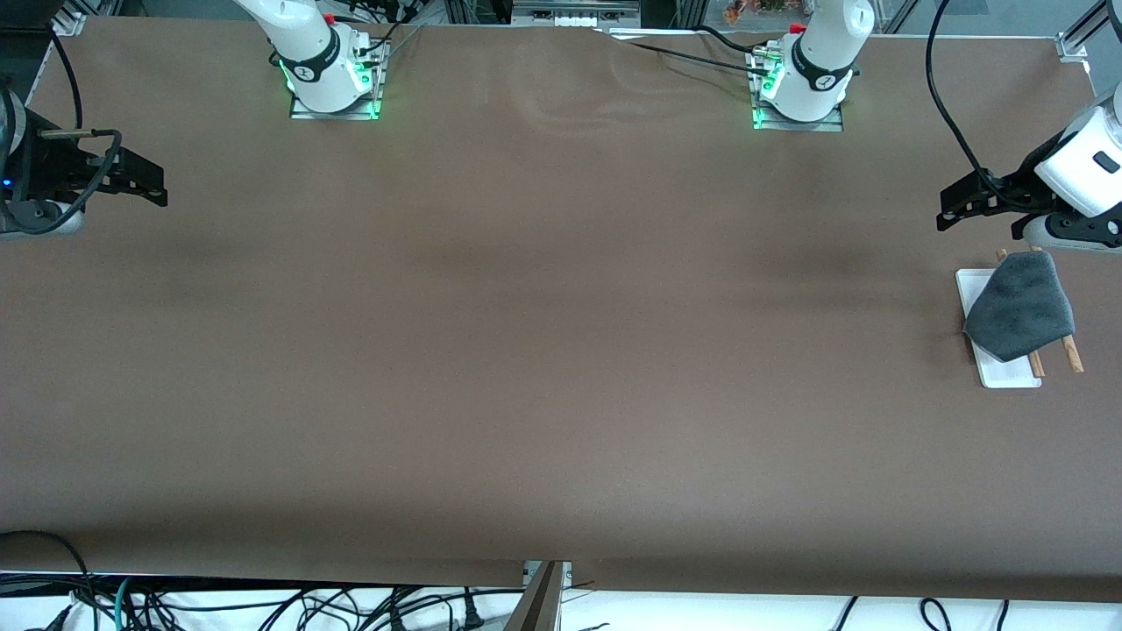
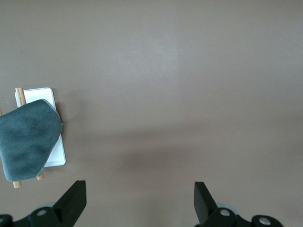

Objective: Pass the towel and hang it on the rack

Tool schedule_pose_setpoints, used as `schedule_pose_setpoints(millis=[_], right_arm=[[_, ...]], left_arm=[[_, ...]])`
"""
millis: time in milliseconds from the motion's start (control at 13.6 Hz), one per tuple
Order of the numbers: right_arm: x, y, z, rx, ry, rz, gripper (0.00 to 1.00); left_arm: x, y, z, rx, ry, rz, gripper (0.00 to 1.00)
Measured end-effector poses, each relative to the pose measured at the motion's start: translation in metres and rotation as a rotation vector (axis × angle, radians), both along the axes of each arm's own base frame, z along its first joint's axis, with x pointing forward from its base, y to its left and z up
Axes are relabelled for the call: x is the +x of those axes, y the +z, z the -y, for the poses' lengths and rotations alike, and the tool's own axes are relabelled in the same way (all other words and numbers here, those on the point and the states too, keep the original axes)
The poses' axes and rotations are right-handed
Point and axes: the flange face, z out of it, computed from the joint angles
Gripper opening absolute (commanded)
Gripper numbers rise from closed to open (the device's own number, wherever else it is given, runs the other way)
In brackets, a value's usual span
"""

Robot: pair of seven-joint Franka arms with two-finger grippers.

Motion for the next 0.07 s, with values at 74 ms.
schedule_pose_setpoints(millis=[74], right_arm=[[0.0,0.0,-0.0002,0.001,0.0,0.0,1.0]], left_arm=[[-0.0001,0.0,0.0003,0.0,0.0,0.0,1.0]])
